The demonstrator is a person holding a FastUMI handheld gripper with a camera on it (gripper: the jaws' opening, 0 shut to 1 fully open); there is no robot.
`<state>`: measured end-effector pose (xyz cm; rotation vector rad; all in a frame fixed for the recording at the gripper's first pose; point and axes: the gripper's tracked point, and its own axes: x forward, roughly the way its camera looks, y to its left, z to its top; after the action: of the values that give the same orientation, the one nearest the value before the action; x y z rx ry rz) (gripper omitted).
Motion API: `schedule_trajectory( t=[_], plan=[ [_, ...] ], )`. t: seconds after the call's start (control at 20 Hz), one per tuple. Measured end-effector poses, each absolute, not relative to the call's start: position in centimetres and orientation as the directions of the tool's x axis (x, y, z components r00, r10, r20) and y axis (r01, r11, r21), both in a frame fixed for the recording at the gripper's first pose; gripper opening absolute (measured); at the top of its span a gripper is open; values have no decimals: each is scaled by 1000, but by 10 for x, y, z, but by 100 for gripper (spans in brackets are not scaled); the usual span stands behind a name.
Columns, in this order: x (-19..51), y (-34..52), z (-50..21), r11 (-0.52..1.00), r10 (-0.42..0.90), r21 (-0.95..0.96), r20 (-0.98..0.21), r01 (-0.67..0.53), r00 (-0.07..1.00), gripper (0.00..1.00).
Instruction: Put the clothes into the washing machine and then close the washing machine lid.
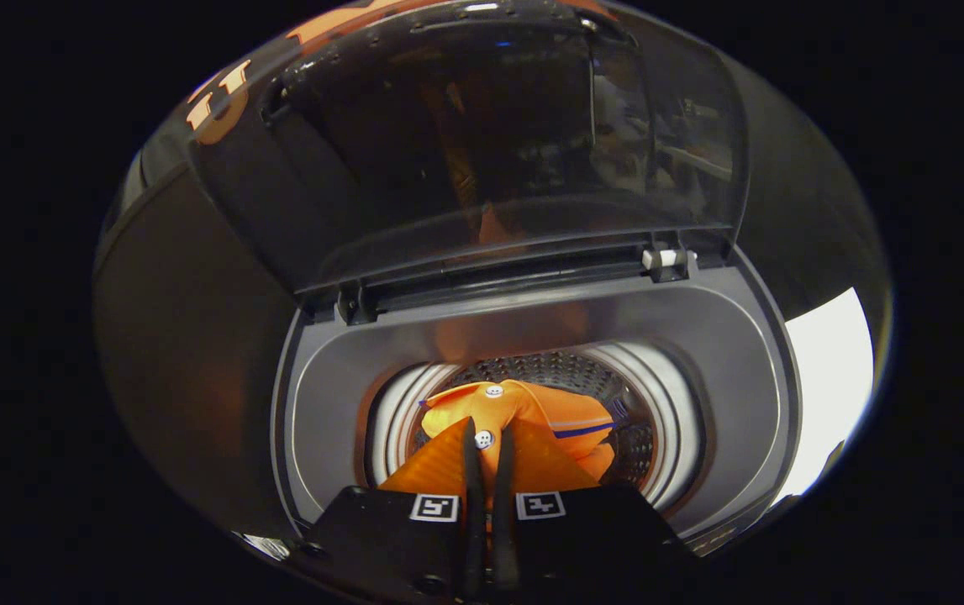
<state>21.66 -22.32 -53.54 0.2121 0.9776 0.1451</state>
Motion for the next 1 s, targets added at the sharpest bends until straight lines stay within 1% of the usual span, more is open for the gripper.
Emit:
schedule_trajectory(
  t=[0.45,0.55,0.7,0.85,1.0],
  plan=[
    [210,-227,-558,977,181,213,-838,3,515,11],
    [205,-225,-564,977,181,212,-850,8,495,16],
    [199,-224,-564,975,186,222,-857,17,481,62],
    [201,-229,-558,981,160,193,-842,11,515,100],
    [196,-227,-550,981,159,193,-838,10,522,100]
  ],
)
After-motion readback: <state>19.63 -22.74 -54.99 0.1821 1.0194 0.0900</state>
